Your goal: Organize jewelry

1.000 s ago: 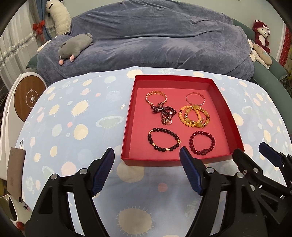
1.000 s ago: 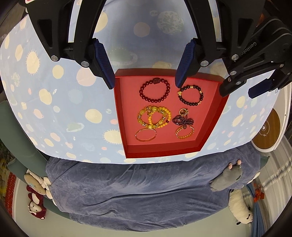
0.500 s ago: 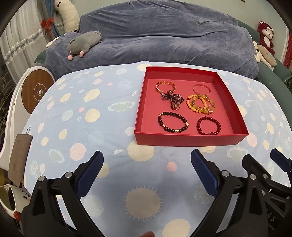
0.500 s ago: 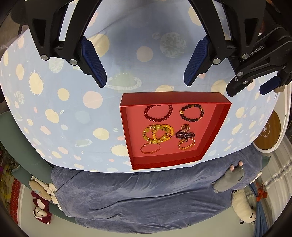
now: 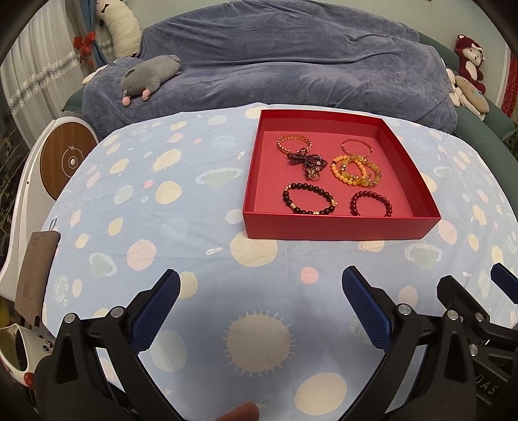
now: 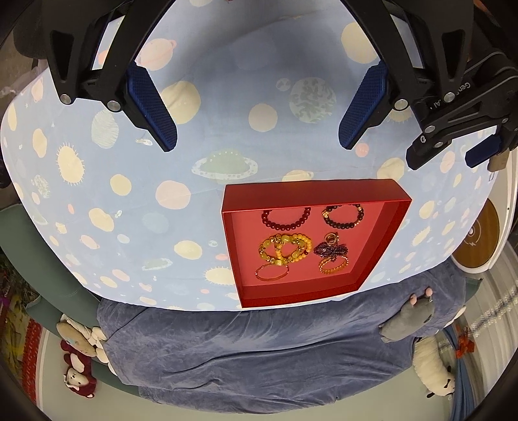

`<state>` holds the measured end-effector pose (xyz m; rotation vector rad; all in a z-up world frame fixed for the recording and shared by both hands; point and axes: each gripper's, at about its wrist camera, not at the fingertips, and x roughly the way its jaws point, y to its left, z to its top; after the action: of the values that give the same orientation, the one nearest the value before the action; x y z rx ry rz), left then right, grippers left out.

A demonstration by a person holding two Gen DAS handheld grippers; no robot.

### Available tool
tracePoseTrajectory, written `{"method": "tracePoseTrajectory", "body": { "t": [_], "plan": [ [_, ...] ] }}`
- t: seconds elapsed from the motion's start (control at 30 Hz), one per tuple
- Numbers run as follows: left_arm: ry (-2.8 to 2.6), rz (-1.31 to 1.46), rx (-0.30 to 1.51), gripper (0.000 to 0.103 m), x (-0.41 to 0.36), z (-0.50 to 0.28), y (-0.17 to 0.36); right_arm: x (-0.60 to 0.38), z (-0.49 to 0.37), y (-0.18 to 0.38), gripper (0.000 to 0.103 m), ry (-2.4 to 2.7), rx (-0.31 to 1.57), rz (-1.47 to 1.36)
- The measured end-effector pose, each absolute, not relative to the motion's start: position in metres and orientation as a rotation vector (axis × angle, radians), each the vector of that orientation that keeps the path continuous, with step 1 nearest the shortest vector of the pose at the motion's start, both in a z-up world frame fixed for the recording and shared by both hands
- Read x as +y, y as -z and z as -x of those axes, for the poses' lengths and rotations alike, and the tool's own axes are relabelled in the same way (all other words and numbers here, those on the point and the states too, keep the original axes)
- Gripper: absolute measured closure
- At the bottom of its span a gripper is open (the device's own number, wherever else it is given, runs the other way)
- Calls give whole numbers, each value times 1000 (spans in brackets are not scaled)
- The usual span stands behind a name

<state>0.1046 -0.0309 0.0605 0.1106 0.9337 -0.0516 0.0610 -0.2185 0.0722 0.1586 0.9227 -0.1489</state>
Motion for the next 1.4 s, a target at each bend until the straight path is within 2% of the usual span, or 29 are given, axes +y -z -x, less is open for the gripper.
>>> {"method": "tracePoseTrajectory", "body": {
  "t": [1.4],
  "plan": [
    [3, -118, 929, 7, -26, -98, -65, -212, -56, -77, 6, 155, 910, -144]
  ]
}}
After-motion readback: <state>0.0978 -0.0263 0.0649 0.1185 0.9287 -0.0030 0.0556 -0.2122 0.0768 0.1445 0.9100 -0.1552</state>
